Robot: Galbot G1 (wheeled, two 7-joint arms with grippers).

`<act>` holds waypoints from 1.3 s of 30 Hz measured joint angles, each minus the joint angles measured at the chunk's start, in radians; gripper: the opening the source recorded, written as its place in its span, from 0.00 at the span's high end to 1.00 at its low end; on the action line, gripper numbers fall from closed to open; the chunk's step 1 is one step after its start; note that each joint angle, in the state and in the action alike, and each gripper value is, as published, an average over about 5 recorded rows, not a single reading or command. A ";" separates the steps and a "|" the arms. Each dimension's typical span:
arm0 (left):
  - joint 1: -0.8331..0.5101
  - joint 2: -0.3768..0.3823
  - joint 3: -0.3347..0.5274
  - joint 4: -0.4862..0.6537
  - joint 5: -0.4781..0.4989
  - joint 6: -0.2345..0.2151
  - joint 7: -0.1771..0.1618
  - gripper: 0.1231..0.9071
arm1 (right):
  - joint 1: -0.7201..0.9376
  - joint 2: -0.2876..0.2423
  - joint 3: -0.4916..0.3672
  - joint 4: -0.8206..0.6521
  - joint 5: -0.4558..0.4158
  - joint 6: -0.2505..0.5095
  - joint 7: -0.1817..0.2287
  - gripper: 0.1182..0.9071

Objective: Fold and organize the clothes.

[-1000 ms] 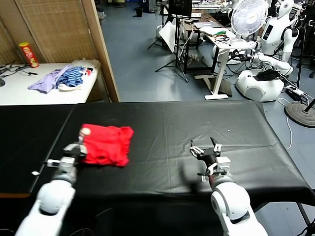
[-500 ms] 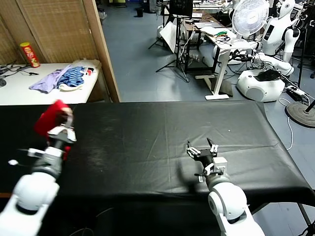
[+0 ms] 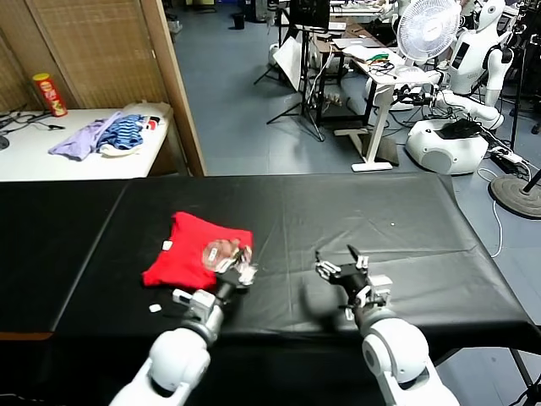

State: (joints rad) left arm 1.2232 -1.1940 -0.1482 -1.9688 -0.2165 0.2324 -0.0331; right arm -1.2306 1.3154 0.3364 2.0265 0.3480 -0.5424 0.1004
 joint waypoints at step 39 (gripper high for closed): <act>0.185 0.019 -0.250 -0.061 -0.047 -0.190 -0.050 0.14 | 0.518 0.052 -0.337 -0.621 -0.042 0.208 -0.241 0.87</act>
State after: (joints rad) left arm 1.4084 -1.1750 -0.3985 -2.0298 -0.2631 0.0425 -0.0835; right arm -0.7125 1.3674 -0.0001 1.4052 0.3058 -0.3342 -0.1404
